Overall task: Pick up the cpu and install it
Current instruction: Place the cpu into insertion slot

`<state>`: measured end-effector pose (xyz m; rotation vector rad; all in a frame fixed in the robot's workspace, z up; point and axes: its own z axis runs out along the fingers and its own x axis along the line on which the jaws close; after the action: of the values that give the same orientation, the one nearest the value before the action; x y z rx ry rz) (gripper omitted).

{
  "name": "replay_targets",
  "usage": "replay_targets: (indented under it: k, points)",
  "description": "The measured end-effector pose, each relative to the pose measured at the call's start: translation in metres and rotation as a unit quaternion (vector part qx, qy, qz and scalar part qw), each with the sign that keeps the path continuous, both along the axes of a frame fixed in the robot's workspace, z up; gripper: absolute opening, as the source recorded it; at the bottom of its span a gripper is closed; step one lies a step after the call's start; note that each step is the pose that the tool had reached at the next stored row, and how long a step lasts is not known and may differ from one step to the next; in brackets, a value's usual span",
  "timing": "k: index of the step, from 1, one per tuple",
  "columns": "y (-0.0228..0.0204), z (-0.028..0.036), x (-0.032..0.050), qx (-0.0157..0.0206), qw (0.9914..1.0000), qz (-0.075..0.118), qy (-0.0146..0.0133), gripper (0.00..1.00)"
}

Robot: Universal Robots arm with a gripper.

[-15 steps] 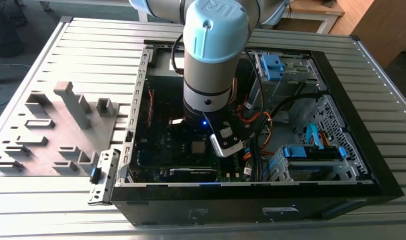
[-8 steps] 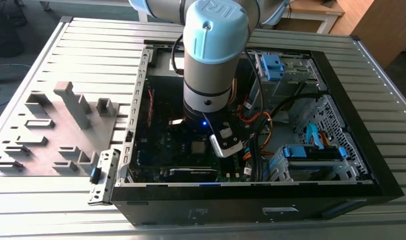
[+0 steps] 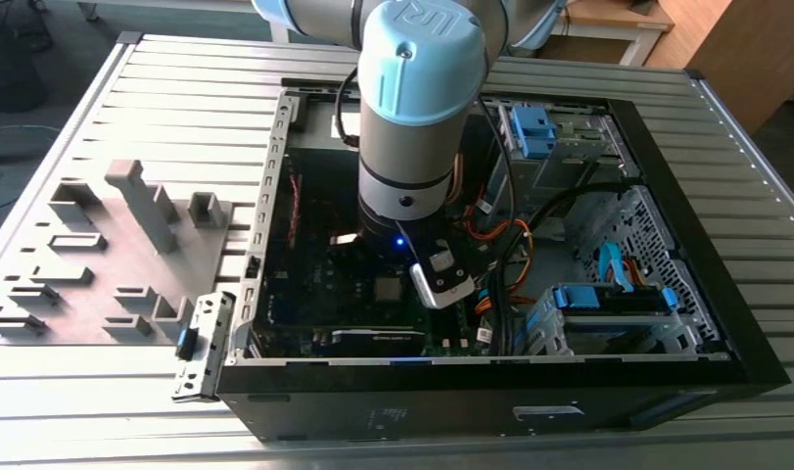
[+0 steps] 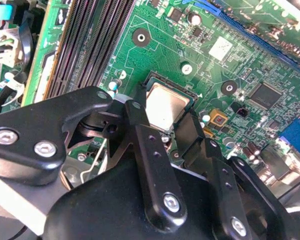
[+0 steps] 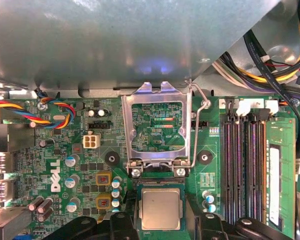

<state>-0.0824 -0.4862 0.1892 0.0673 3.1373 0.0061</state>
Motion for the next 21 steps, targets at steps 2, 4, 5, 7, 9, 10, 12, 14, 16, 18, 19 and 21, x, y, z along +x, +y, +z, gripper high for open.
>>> replay_targets:
  k: [2, 4, 5, 7, 9, 10, 12, 14, 16, 18, 19, 21]
  points:
    - [0.0, -0.0002, -0.0001, -0.0001, 1.0, 0.0, 0.0, 0.47]
    - [0.0, -0.0002, -0.0001, -0.0001, 1.0, 0.0, 0.0, 0.47]
    - [0.0, -0.0002, -0.0001, -0.0001, 1.0, 0.0, 0.0, 0.47]
    - [0.0, -0.0003, -0.0001, 0.0, 1.0, 0.0, 0.0, 0.47]
    - [0.0, -0.0003, -0.0001, 0.0, 1.0, 0.0, 0.0, 0.47]
    - [0.0, -0.0003, -0.0001, 0.0, 1.0, 0.0, 0.0, 0.47]
    - [0.0001, 0.0002, -0.0001, 0.0002, 1.0, 0.0, -0.0001, 0.47]
    - [0.0001, 0.0014, 0.0, 0.0002, 1.0, 0.0, -0.0001, 0.47]
    - [0.0, 0.0015, -0.0001, 0.0001, 1.0, 0.0, 0.0, 0.47]
    - [0.0, 0.0016, -0.0003, 0.0, 1.0, 0.0, -0.0003, 0.47]
    - [0.0, 0.0016, -0.0003, -0.0001, 1.0, 0.0, -0.0003, 0.47]
    - [0.0, 0.0013, -0.0005, 0.0, 1.0, 0.0, -0.0006, 0.47]
